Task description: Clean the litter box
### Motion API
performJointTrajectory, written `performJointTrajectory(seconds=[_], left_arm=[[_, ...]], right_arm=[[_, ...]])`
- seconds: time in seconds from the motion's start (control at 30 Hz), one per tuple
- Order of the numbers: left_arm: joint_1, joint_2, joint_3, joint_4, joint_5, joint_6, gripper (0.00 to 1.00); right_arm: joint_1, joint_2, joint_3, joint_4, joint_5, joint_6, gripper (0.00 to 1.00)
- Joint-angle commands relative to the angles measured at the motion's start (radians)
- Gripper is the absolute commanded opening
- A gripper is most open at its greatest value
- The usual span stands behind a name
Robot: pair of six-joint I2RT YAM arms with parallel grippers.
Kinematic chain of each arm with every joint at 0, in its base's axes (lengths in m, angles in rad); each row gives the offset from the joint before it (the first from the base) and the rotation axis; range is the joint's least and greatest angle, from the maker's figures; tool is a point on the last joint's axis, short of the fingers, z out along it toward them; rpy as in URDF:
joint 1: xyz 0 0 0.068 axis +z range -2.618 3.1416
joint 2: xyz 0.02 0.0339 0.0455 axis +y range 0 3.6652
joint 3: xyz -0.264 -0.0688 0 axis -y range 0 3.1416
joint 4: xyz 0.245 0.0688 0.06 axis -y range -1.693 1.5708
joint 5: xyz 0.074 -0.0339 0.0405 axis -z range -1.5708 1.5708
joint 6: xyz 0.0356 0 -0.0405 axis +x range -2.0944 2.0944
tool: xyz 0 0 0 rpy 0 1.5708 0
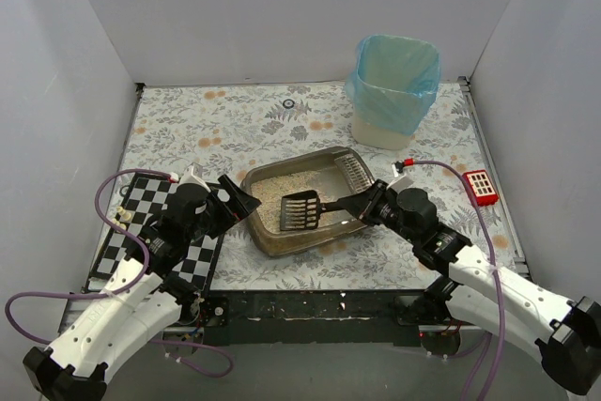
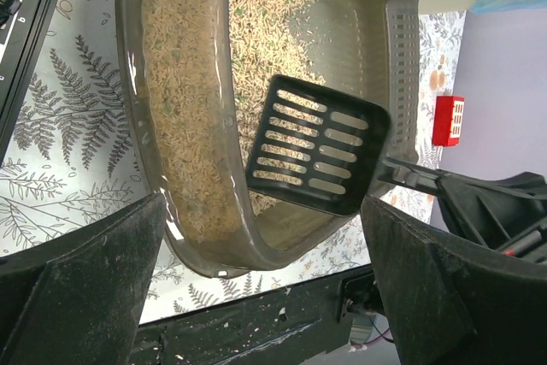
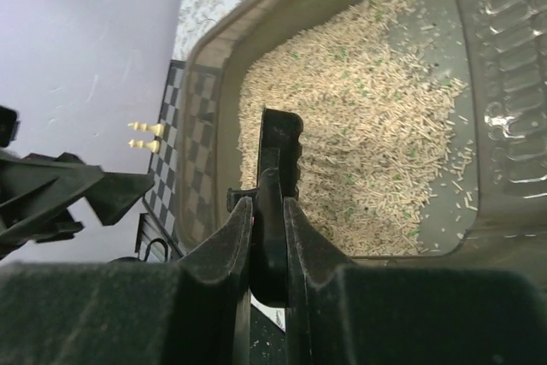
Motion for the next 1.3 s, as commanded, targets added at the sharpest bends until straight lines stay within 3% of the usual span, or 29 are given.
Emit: performJointTrajectory(seconds=[0.0,0.3,0.5,0.8,1.0,1.1,1.17,1.27], left_arm=[[-0.003,-0.016,0.0,0.018,0.011,-0.008,0.98],[-0.003,0.005,-0.006,0.034,0.027,-0.002,0.98],[-0.003,0.002,-0.011,0.036,0.036,-0.004,0.98],[-0.003,0.012,-0.013,0.039,0.031,-0.004,0.98],[-0.003,0.021,-0.013,0.038,0.021,-0.004,0.98],[-0.003,0.027,-0.008,0.038,0.018,0.001,0.98],[-0.003,0.033,-0.002,0.031,0.012,0.004,0.98],[-0.003,0.039,0.009,0.019,0.004,0.006,0.98]], right_arm=[[0.015,0.064,0.041,-0.006,0.048,0.064,0.01],[0.015,-0.017,-0.002,-0.114,0.218,0.105,0.1],[0.015,-0.076,0.001,-0.15,0.243,0.099,0.25],[0.015,0.007,0.038,-0.147,0.197,0.061,0.35],[0.015,0.0,0.079,-0.276,0.304,0.05,0.47],[0.015,-0.048,0.082,-0.327,0.368,0.041,0.61],[0.015,-0.085,0.087,-0.357,0.417,0.018,0.79],[0.015,-0.141,0.105,-0.455,0.49,0.009,0.86]])
